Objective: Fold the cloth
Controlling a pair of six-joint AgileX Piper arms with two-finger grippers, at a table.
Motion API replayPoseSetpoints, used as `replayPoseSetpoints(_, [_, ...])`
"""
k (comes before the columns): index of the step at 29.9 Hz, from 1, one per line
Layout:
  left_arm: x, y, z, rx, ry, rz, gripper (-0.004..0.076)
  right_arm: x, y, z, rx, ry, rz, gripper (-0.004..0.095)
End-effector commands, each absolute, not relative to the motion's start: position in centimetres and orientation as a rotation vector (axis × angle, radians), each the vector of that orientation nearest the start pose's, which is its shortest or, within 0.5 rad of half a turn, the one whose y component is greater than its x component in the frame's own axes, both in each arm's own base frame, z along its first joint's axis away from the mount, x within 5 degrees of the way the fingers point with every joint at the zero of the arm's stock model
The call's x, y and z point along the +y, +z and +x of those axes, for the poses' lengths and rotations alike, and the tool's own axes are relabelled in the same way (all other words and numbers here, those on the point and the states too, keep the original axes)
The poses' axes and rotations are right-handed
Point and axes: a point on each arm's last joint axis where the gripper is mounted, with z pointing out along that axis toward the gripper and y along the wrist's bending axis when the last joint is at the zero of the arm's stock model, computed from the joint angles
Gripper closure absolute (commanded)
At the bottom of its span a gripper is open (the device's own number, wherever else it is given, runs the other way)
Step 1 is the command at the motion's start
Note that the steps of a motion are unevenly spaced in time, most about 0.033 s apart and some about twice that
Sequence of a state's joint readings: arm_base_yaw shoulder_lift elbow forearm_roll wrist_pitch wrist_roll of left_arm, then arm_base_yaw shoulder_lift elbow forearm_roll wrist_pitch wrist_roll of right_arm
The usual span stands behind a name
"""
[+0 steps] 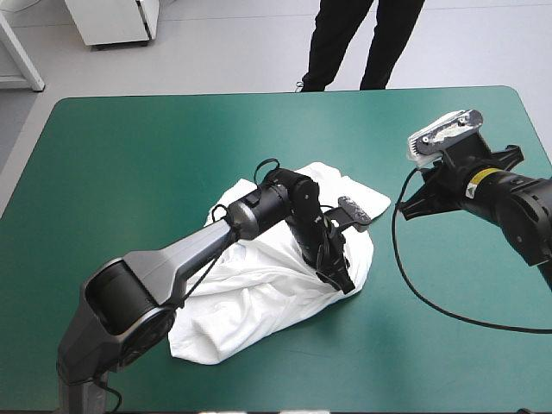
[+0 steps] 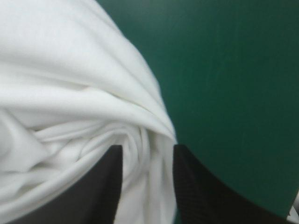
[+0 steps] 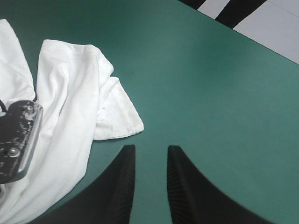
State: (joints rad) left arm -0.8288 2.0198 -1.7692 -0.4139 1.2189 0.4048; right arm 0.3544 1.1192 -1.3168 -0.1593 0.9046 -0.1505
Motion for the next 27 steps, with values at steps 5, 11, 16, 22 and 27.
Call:
replayPoseSetpoints(5, [-29.7, 35.4, 23.6, 2.388, -0.543, 1.481, 0.0269, 6.5, 45.3, 20.0, 1.984, -0.074, -0.571, 0.0677])
replayPoseSetpoints(11, [-23.9, 38.9, 24.0, 2.398, -0.173, 1.211, 0.0269, 7.5, 45.3, 19.2, 1.972, -0.048, -0.634, 0.0676])
replayPoseSetpoints(16, [-17.5, 38.4, 24.3, 2.525, -0.12, 0.997, 0.0269, 7.5, 45.2, 19.0, 1.997, -0.049, -0.634, 0.0674])
replayPoseSetpoints(22, [-11.3, 37.1, 24.3, 2.661, -0.136, 0.75, 0.0269, 7.2, 44.4, 18.9, 2.096, -0.073, -0.625, 0.0607])
replayPoseSetpoints(27, [-10.1, 34.4, 24.0, 2.772, -0.174, 0.712, 0.0269, 7.3, 44.2, 19.2, 2.112, -0.089, -0.628, 0.0455])
